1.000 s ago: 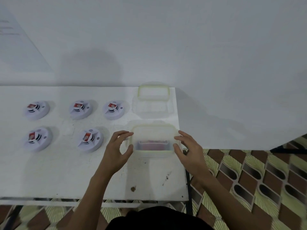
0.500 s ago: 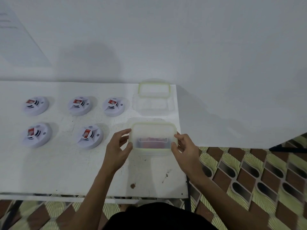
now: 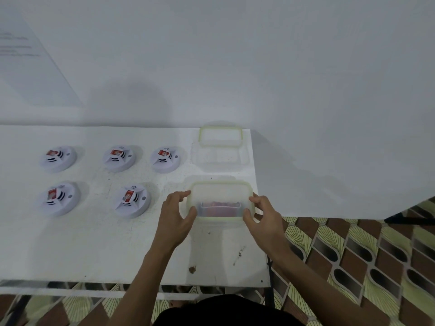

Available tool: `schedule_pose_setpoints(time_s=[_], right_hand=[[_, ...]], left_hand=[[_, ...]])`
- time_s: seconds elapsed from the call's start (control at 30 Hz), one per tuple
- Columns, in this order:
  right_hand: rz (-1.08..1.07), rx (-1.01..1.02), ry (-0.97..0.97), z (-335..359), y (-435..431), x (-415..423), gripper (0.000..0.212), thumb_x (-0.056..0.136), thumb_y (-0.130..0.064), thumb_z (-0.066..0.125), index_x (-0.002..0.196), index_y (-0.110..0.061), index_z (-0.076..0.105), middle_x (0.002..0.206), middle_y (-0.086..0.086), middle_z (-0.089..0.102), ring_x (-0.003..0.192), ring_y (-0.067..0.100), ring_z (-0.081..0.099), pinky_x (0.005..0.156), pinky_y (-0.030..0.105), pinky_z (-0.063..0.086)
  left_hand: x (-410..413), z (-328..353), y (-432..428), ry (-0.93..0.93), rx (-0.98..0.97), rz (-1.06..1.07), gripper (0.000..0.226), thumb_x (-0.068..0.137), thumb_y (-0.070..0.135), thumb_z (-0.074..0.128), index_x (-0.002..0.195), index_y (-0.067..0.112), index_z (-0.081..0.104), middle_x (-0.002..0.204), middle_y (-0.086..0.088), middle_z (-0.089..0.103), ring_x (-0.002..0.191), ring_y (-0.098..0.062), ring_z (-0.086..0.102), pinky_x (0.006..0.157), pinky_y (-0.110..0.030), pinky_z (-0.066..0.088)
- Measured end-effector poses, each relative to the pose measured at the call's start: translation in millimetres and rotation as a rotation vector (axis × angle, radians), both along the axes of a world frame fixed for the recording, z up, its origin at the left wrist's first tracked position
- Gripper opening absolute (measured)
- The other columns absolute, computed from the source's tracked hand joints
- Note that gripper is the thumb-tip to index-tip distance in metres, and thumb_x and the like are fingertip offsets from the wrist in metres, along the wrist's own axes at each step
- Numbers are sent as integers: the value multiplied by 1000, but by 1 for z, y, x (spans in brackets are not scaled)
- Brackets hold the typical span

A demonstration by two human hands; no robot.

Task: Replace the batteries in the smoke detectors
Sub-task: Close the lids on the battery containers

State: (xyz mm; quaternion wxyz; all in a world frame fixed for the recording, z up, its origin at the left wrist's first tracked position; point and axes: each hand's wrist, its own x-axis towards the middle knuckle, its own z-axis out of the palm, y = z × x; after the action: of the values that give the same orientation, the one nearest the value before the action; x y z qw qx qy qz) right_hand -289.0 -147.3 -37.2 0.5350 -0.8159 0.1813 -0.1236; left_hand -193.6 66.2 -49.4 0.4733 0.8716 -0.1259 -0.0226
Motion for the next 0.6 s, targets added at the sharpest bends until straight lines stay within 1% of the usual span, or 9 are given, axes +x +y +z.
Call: schedule_pose_setpoints(time_s=[0.07, 0.13, 0.2, 0.27, 0.3, 0.37, 0.43, 0.5, 0.6], right_hand=[[-7, 22, 2, 0, 2, -1, 20, 93, -17, 63, 110, -20, 53, 128, -9, 56, 109, 3, 57, 80, 6, 48], [-26, 35, 7, 0, 4, 0, 20, 93, -17, 62, 110, -18, 52, 126, -5, 59, 112, 4, 57, 87, 15, 51], [-31, 26, 18, 3, 5, 0, 22, 93, -16, 61, 112, -16, 51, 117, -8, 61, 105, 0, 59, 90, 25, 54], [11, 11, 27, 7, 4, -1, 25, 94, -15, 60, 115, -16, 49, 106, -14, 60, 95, -5, 61, 89, 28, 55], [50, 2, 40, 8, 2, -2, 27, 94, -16, 60, 118, -18, 48, 106, -12, 60, 95, 1, 63, 89, 29, 55], [125, -47, 78, 9, -4, -3, 37, 93, -21, 61, 126, -25, 44, 118, -4, 60, 104, 16, 62, 91, 35, 55], [197, -174, 118, 8, -12, 1, 50, 92, -27, 61, 137, -29, 40, 138, -4, 48, 125, 17, 50, 101, 36, 48], [296, -339, 149, 12, -21, 8, 60, 89, -35, 61, 143, -34, 33, 155, -6, 25, 143, 15, 26, 109, 37, 37], [515, -514, 220, 26, -36, 20, 79, 83, -55, 64, 149, -44, 20, 162, -14, -1, 149, 11, -1, 115, 43, 24]], left_hand=[[-1, 0, 1, 9, -36, 3, 37, 89, 26, 63, 124, 24, 51, 121, 8, 53, 103, -1, 53, 86, -24, 44], [-3, 0, 0, 29, -104, 2, 39, 87, 33, 63, 123, 24, 53, 121, 9, 57, 104, -1, 57, 85, -22, 47], [-5, -2, -1, 53, -148, 2, 44, 83, 41, 59, 124, 24, 53, 122, 10, 58, 106, -4, 58, 85, -21, 48], [-4, -4, -2, 57, -143, -6, 48, 82, 43, 56, 125, 24, 51, 124, 8, 56, 108, -8, 58, 88, -27, 50], [-3, -5, -2, 62, -134, -14, 48, 82, 42, 56, 126, 23, 49, 125, 7, 55, 109, -9, 57, 89, -30, 50], [2, -3, -2, 74, -93, -50, 48, 85, 36, 59, 128, 21, 46, 127, 4, 50, 108, -9, 54, 91, -31, 50], [8, 1, -2, 28, 15, -104, 52, 86, 34, 57, 133, 20, 40, 134, 0, 43, 113, -12, 48, 95, -33, 45], [17, 4, -1, -75, 139, -177, 64, 81, 45, 51, 138, 22, 34, 144, 0, 32, 128, -16, 36, 106, -36, 35], [30, 13, -3, -149, 333, -386, 81, 75, 65, 53, 143, 33, 24, 156, 8, 15, 141, -16, 16, 111, -40, 24]])
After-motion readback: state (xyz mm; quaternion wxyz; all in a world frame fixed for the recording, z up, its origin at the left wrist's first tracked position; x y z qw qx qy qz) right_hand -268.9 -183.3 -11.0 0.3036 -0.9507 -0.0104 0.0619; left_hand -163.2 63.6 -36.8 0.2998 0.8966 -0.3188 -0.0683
